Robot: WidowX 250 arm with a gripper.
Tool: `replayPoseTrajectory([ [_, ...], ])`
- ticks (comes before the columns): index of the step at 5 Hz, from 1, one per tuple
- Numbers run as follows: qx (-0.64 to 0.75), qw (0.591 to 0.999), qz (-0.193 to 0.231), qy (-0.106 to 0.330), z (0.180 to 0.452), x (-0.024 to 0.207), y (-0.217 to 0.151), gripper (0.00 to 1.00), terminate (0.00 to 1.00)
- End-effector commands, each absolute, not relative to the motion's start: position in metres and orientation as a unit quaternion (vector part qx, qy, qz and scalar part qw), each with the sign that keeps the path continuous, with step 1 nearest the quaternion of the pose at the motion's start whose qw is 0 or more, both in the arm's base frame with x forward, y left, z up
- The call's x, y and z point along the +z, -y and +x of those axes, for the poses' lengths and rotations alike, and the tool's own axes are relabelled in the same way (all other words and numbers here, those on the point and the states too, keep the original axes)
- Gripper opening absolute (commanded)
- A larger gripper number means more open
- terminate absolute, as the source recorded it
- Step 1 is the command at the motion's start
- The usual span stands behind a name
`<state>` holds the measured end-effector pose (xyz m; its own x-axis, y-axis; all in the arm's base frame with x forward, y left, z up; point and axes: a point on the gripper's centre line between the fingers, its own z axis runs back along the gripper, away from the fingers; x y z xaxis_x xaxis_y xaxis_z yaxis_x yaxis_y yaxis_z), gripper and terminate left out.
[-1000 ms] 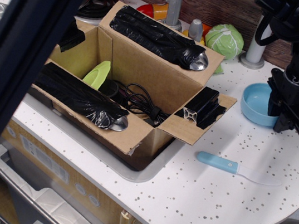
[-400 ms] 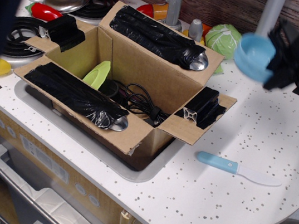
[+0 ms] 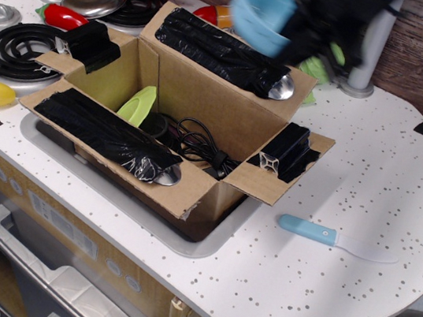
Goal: Pick up bowl and put in small4fbox
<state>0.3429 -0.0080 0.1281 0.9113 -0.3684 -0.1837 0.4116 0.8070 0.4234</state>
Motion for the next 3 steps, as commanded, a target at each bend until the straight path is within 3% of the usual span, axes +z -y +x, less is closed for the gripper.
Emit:
replayPoseTrajectory([
  [1, -0.21, 0.954, 0.21, -0.048, 0.3113, 0.1255, -0.0722, 0.0, 0.0],
  [2, -0.21, 0.954, 0.21, -0.048, 0.3113, 0.1255, -0.0722, 1.0, 0.0],
  [3, -0.21, 0.954, 0.21, -0.048, 0.3113, 0.1255, -0.0722, 1.0, 0.0],
])
